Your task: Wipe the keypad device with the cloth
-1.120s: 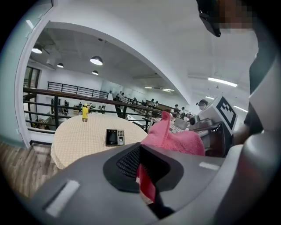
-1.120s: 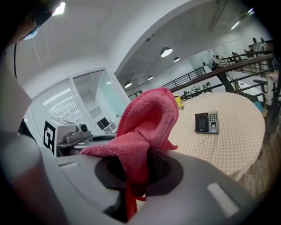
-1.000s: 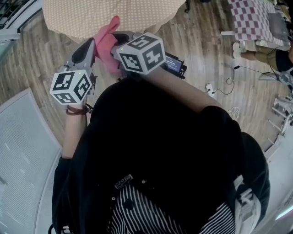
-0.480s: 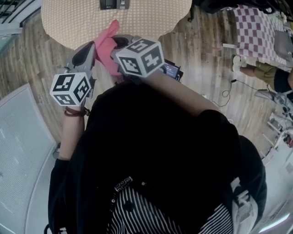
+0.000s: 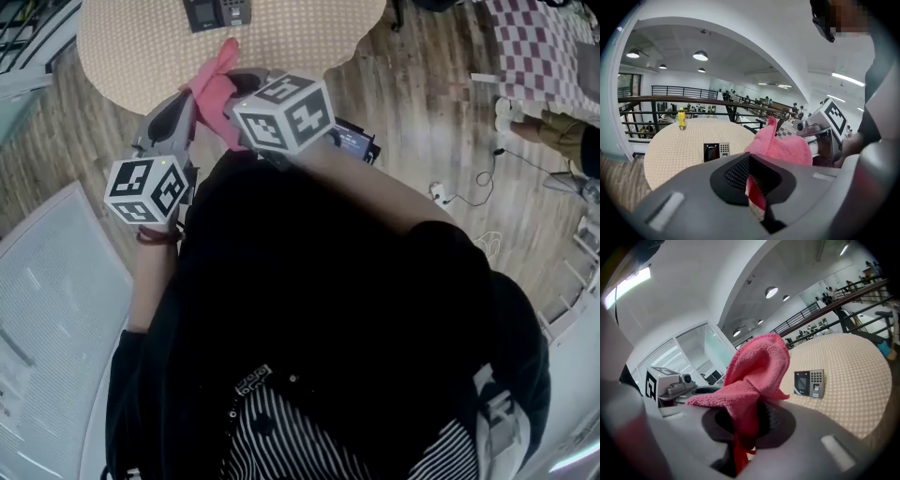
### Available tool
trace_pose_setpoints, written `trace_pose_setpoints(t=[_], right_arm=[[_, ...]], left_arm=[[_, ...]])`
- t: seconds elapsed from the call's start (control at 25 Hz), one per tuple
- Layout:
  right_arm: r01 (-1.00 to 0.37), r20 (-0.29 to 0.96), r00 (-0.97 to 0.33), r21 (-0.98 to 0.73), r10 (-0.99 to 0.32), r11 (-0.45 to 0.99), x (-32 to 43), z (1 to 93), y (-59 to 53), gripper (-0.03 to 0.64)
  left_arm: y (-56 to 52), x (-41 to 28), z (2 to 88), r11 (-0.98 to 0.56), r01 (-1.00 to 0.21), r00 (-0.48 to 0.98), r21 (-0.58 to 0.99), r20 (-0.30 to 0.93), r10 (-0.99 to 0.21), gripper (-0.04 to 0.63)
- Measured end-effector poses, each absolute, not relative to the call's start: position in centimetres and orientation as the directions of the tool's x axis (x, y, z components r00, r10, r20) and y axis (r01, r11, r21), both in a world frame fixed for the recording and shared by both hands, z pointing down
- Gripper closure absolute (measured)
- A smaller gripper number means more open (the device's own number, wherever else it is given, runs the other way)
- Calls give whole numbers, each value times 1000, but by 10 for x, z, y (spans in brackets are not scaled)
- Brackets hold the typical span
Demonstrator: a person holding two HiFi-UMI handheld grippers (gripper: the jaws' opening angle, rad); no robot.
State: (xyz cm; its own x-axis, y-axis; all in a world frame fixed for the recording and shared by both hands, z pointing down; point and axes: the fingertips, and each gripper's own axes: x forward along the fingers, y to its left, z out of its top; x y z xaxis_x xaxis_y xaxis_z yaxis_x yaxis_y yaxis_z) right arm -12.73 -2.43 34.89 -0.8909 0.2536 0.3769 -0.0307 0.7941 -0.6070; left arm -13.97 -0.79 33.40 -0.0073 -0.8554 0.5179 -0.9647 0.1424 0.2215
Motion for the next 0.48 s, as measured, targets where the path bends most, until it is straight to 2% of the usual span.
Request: trace_pose_setpoints(t=[0.48], right_arm=[[-231,384,-923,-598,20,767,-98,352,-95,554]], left_arm=[[-82,-114,337,-81,-971,186,227,494,-849,597]])
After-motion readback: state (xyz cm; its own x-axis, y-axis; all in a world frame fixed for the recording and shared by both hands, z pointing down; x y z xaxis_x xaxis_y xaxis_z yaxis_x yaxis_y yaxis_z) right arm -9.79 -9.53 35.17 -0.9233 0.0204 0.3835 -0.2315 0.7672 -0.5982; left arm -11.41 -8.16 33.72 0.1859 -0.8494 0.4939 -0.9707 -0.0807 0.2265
